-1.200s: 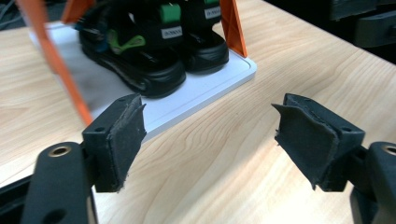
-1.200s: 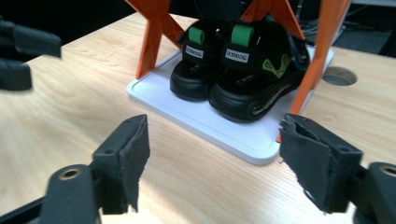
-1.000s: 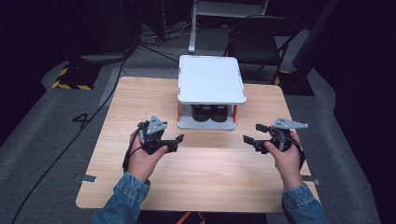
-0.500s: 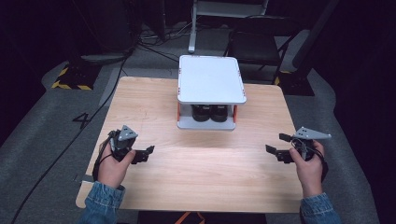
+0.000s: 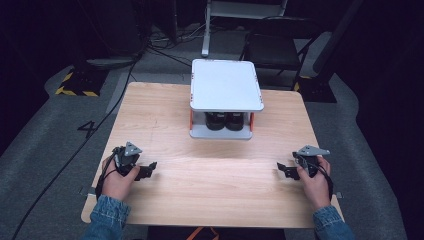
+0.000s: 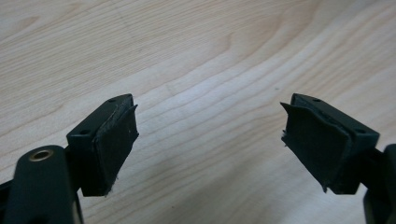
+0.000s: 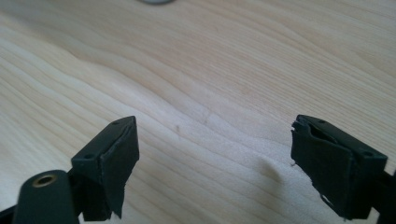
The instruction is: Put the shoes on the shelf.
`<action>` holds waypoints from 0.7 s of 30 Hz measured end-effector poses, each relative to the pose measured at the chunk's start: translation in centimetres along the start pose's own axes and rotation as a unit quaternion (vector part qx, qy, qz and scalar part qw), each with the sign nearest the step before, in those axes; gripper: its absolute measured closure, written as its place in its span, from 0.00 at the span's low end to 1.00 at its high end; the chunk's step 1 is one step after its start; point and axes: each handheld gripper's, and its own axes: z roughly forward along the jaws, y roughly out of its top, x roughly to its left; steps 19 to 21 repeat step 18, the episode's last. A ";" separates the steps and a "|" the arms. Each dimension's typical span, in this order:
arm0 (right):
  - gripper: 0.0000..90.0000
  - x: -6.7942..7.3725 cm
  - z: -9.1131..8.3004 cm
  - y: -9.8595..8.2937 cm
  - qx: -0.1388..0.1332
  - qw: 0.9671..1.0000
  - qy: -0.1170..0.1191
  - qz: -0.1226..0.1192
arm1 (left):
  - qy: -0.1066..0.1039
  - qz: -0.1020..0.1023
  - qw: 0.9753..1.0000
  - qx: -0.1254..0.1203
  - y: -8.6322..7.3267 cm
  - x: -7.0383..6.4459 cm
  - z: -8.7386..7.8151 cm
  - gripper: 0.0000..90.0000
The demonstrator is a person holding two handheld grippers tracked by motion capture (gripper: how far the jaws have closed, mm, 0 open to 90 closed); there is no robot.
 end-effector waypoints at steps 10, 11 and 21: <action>0.14 0.1 1.0 -0.2 0.013 1.000 0.009 0.015 | 0.019 -0.023 1.000 0.002 -1.2 0.7 1.5 0.17; 0.14 0.2 1.0 -0.2 0.014 1.000 0.007 0.015 | 0.019 -0.023 1.000 0.003 -1.1 0.7 1.5 0.17; 0.11 0.3 1.2 -0.1 0.015 1.000 0.003 0.020 | 0.014 -0.025 1.000 0.006 -1.1 0.6 1.6 0.15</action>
